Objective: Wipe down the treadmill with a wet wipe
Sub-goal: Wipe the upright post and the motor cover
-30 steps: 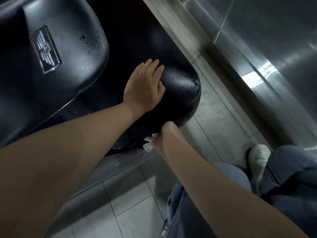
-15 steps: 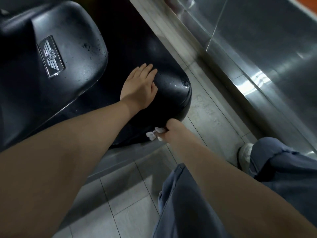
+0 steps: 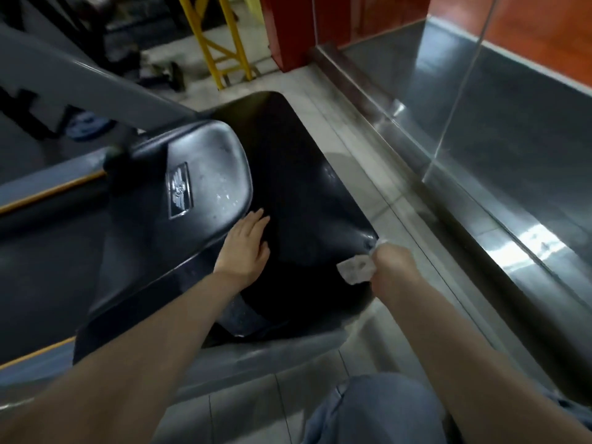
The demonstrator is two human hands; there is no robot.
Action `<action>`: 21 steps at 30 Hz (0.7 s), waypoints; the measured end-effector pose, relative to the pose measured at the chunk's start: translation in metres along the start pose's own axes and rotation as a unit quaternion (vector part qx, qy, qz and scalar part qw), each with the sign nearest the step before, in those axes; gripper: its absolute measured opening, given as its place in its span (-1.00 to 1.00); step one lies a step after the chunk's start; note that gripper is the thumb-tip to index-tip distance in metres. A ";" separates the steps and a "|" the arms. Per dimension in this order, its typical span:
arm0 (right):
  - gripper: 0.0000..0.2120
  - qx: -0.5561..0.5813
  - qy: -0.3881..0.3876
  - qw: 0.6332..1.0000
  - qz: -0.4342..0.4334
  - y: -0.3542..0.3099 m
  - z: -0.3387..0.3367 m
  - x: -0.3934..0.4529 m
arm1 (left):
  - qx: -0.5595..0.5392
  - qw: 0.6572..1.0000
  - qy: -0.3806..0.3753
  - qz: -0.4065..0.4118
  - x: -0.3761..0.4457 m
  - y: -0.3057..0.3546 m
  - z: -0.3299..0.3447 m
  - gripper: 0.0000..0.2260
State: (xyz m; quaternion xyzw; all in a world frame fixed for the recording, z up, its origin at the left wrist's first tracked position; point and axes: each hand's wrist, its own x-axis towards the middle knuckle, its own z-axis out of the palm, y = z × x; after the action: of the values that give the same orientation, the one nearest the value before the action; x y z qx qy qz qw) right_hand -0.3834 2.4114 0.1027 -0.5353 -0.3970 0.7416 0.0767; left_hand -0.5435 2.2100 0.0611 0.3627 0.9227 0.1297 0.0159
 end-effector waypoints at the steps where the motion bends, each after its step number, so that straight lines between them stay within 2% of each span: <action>1: -0.71 -0.073 -0.027 0.994 -0.078 -0.007 0.006 -0.004 | -0.011 0.999 0.030 -0.023 -0.008 -0.010 0.002 -0.46; 2: -0.65 -0.146 -0.071 0.973 -0.164 -0.010 0.016 -0.012 | -0.022 0.996 0.061 -0.059 -0.017 -0.019 0.004 -0.44; 4: -0.70 -0.268 -0.171 0.886 -0.337 0.004 0.042 -0.008 | -0.047 0.975 0.133 -0.169 -0.033 -0.034 0.007 -0.44; 6: -0.58 -0.410 -0.244 0.749 -0.460 0.020 0.067 0.005 | -0.086 0.921 0.207 -0.319 -0.048 -0.043 0.008 -0.47; 7: -0.54 -0.484 -0.261 0.661 -0.511 0.029 0.078 0.019 | -0.109 0.882 0.231 -0.395 -0.054 -0.046 0.008 -0.49; 9: -0.51 -0.606 -0.237 0.495 -0.575 0.042 0.095 0.049 | -0.147 0.814 0.255 -0.501 -0.061 -0.054 0.007 -0.48; 10: -0.46 -0.649 -0.219 0.438 -0.582 0.041 0.104 0.060 | -0.156 0.789 0.262 -0.533 -0.062 -0.059 0.007 -0.47; 11: -0.42 -0.666 -0.225 0.420 -0.573 0.037 0.114 0.067 | -0.162 0.769 0.268 -0.557 -0.061 -0.065 0.007 -0.45; 13: -0.41 -0.665 -0.259 0.427 -0.555 0.021 0.140 0.074 | -0.163 0.736 0.278 -0.596 -0.059 -0.075 0.008 -0.43; 15: -0.46 -0.673 -0.260 0.400 -0.564 0.012 0.173 0.075 | -0.147 0.724 0.289 -0.609 -0.057 -0.077 0.012 -0.44; 17: -0.50 -0.705 -0.255 0.359 -0.556 0.018 0.223 0.070 | -0.132 0.718 0.312 -0.608 -0.055 -0.074 0.016 -0.45; 19: -0.55 -0.718 -0.304 0.318 -0.539 0.051 0.275 0.051 | -0.123 0.698 0.338 -0.619 -0.053 -0.075 0.018 -0.47; 21: -0.61 -0.718 -0.397 0.241 -0.518 0.097 0.316 0.027 | -0.129 0.648 0.364 -0.656 -0.052 -0.084 0.019 -0.48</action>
State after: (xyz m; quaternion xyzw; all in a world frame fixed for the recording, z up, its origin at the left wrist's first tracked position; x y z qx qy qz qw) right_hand -0.6342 2.2005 0.0533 0.3158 -0.9361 0.0668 -0.1396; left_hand -0.5583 2.1200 0.0184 -0.4196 0.8251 0.3249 -0.1938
